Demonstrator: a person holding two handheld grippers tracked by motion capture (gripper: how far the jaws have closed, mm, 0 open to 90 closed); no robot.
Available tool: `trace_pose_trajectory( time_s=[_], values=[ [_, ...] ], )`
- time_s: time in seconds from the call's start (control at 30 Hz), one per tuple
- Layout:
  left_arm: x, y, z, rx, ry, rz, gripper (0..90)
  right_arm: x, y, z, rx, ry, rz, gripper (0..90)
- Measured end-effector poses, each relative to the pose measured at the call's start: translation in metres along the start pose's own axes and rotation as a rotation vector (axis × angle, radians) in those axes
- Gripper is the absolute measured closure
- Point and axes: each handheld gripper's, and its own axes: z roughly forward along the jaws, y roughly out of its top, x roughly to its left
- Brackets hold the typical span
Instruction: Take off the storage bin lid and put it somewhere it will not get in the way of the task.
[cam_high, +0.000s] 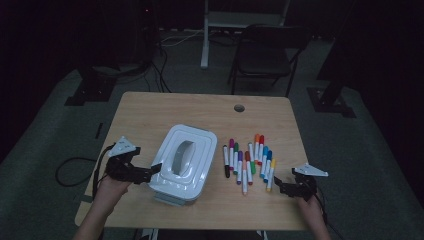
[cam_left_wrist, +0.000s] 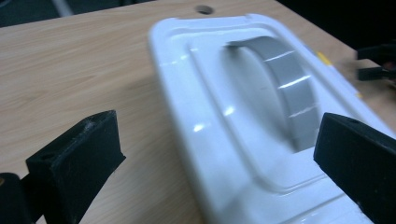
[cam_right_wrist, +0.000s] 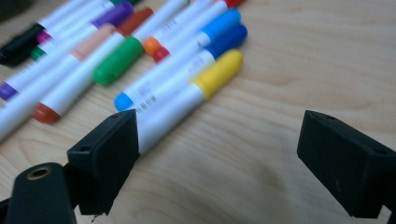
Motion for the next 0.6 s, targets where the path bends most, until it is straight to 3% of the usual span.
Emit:
trace_pose_trajectory(
  time_s=[0.4, 0.47, 0.6],
  values=[
    [-0.028, 0.024, 0.031, 0.044, -0.008, 0.089, 1.5, -0.004, -0.008, 0.004, 0.053, -0.021, 0.006, 12.6],
    [-0.032, 0.026, 0.037, 0.054, 0.018, 0.094, 10.8, -0.004, -0.008, 0.005, 0.068, -0.02, 0.002, 12.8],
    [-0.036, 0.027, 0.049, 0.075, 0.02, 0.106, 15.7, -0.001, -0.007, 0.006, 0.086, -0.028, -0.021, 13.2]
  ],
)
